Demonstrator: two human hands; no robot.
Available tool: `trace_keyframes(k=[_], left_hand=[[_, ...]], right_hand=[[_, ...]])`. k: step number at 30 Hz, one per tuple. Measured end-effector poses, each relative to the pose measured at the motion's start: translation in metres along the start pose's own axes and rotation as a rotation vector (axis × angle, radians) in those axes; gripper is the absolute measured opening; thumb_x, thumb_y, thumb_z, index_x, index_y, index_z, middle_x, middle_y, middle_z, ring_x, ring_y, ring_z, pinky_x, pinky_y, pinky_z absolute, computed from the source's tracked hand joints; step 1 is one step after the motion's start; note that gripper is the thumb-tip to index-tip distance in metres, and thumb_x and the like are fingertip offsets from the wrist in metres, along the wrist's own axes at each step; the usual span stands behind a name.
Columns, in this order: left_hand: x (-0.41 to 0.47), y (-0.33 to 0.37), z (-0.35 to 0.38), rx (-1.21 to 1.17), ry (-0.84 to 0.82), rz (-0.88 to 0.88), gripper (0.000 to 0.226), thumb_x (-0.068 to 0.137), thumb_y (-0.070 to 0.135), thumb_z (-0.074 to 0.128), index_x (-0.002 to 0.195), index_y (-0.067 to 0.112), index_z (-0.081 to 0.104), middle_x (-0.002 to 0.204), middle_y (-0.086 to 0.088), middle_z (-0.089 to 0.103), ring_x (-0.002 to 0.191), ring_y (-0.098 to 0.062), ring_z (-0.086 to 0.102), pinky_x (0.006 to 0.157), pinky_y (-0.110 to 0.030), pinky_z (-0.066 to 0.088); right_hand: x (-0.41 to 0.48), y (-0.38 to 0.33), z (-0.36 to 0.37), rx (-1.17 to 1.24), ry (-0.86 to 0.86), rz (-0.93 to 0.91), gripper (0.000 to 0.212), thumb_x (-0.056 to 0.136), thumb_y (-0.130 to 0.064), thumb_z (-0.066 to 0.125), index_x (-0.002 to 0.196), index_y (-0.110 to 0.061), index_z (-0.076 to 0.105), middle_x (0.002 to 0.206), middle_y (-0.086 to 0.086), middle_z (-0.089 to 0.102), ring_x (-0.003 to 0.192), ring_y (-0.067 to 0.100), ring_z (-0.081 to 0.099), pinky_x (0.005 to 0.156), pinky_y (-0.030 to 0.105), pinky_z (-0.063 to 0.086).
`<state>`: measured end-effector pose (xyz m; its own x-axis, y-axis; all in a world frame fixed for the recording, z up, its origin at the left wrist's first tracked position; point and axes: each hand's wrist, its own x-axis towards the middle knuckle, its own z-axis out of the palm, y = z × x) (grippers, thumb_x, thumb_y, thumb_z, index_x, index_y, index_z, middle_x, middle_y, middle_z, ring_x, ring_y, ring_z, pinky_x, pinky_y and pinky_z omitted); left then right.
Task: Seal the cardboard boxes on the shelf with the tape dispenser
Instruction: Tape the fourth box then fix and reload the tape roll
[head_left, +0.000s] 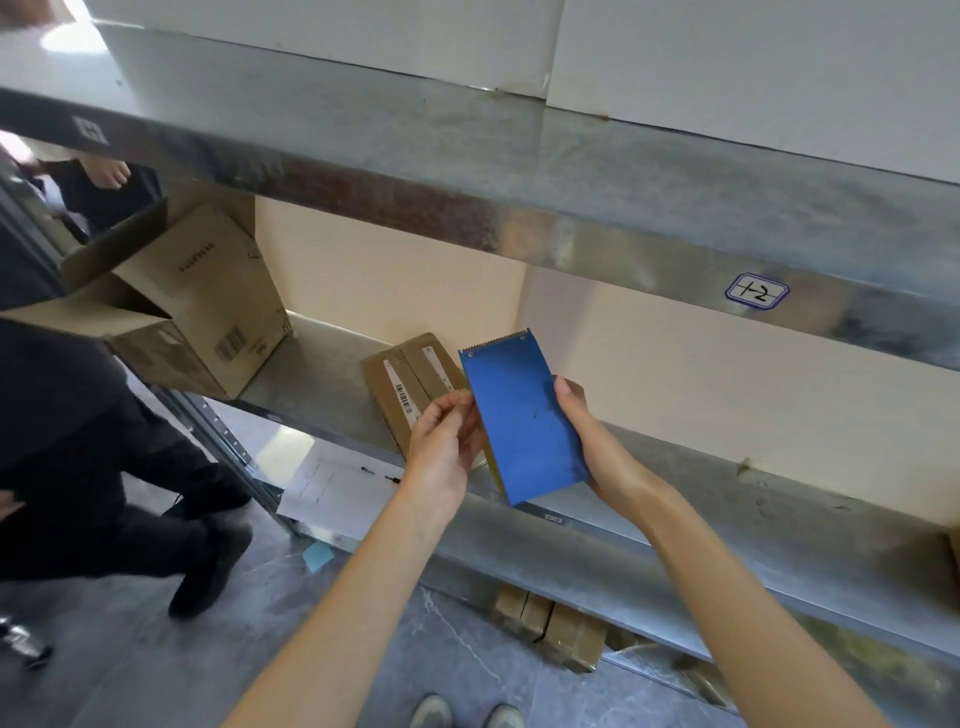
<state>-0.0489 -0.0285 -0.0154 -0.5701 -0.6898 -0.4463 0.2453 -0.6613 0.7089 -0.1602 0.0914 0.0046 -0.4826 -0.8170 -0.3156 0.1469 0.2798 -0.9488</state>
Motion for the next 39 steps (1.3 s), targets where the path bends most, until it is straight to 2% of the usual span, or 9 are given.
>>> trace_keyframes(k=[3, 7, 12, 16, 20, 23, 25, 32, 39], left_hand=[[-0.002, -0.001, -0.001, -0.021, 0.022, -0.015, 0.011, 0.102, 0.008, 0.05, 0.096, 0.011, 0.059, 0.084, -0.001, 0.075, 0.073, -0.011, 0.073, 0.059, -0.022, 0.057], [-0.001, -0.005, -0.006, -0.077, 0.001, -0.042, 0.009, 0.102, 0.008, 0.051, 0.1, 0.01, 0.059, 0.094, -0.005, 0.074, 0.078, -0.012, 0.073, 0.061, -0.024, 0.058], [0.004, 0.005, -0.015, -0.069, -0.138, -0.131, 0.014, 0.103, 0.005, 0.045, 0.108, 0.004, 0.058, 0.09, -0.007, 0.076, 0.078, -0.016, 0.075, 0.061, -0.028, 0.059], [0.008, 0.026, -0.023, 0.061, -0.193, -0.259, 0.02, 0.102, 0.001, 0.043, 0.101, 0.003, 0.063, 0.079, -0.007, 0.075, 0.067, -0.016, 0.074, 0.055, -0.027, 0.058], [0.007, 0.034, -0.019, 0.189, -0.22, -0.263, 0.025, 0.101, -0.003, 0.044, 0.091, 0.006, 0.065, 0.071, -0.002, 0.073, 0.058, -0.011, 0.07, 0.053, -0.023, 0.057], [0.011, 0.033, -0.017, 0.144, -0.237, -0.26, 0.024, 0.102, -0.002, 0.042, 0.097, 0.005, 0.065, 0.077, -0.004, 0.075, 0.065, -0.012, 0.073, 0.062, -0.024, 0.06], [0.014, 0.031, -0.02, 0.086, -0.248, -0.264, 0.023, 0.103, -0.001, 0.042, 0.104, 0.004, 0.064, 0.085, -0.007, 0.076, 0.071, -0.014, 0.074, 0.066, -0.026, 0.061], [0.016, 0.037, -0.022, 0.121, -0.286, -0.224, 0.024, 0.101, 0.0, 0.046, 0.12, 0.002, 0.06, 0.102, -0.012, 0.072, 0.082, -0.018, 0.074, 0.068, -0.028, 0.061], [0.013, 0.042, -0.02, 0.115, -0.313, -0.179, 0.026, 0.102, 0.003, 0.046, 0.125, 0.002, 0.059, 0.101, -0.01, 0.072, 0.082, -0.015, 0.073, 0.068, -0.026, 0.06]], right_hand=[[0.0, 0.0, 0.002, 0.029, -0.04, 0.02, 0.049, 0.093, -0.063, 0.036, 0.133, -0.034, 0.04, 0.126, -0.006, 0.061, 0.109, 0.005, 0.065, 0.087, 0.027, 0.052], [-0.001, 0.002, 0.001, 0.08, -0.07, 0.04, 0.053, 0.088, -0.063, 0.042, 0.134, -0.038, 0.04, 0.131, -0.006, 0.06, 0.114, 0.007, 0.063, 0.09, 0.029, 0.052], [-0.003, 0.003, 0.003, 0.084, -0.064, 0.049, 0.051, 0.087, -0.062, 0.043, 0.133, -0.041, 0.043, 0.127, -0.01, 0.065, 0.111, 0.007, 0.065, 0.084, 0.024, 0.052], [-0.007, 0.002, 0.001, -0.049, -0.117, 0.046, 0.05, 0.092, -0.061, 0.038, 0.14, -0.043, 0.036, 0.134, -0.017, 0.057, 0.116, 0.0, 0.06, 0.09, 0.021, 0.048], [-0.011, -0.006, 0.0, -0.102, -0.184, 0.051, 0.04, 0.096, -0.056, 0.037, 0.135, -0.048, 0.036, 0.133, -0.02, 0.055, 0.112, -0.001, 0.061, 0.079, 0.015, 0.049], [-0.013, -0.008, -0.001, -0.063, -0.19, 0.035, 0.047, 0.094, -0.057, 0.044, 0.138, -0.045, 0.033, 0.132, -0.017, 0.06, 0.113, 0.006, 0.064, 0.091, 0.023, 0.051], [-0.012, -0.006, -0.004, -0.047, -0.209, 0.029, 0.058, 0.093, -0.049, 0.06, 0.142, -0.042, 0.03, 0.132, -0.014, 0.062, 0.116, 0.013, 0.064, 0.097, 0.031, 0.05], [-0.009, -0.002, -0.008, -0.078, -0.249, 0.014, 0.084, 0.079, -0.022, 0.075, 0.145, -0.039, 0.026, 0.131, -0.008, 0.062, 0.117, 0.015, 0.063, 0.09, 0.028, 0.053], [-0.011, -0.011, -0.006, -0.065, -0.307, 0.011, 0.083, 0.088, -0.02, 0.072, 0.145, -0.045, 0.018, 0.127, -0.013, 0.065, 0.112, 0.019, 0.067, 0.087, 0.026, 0.054]])
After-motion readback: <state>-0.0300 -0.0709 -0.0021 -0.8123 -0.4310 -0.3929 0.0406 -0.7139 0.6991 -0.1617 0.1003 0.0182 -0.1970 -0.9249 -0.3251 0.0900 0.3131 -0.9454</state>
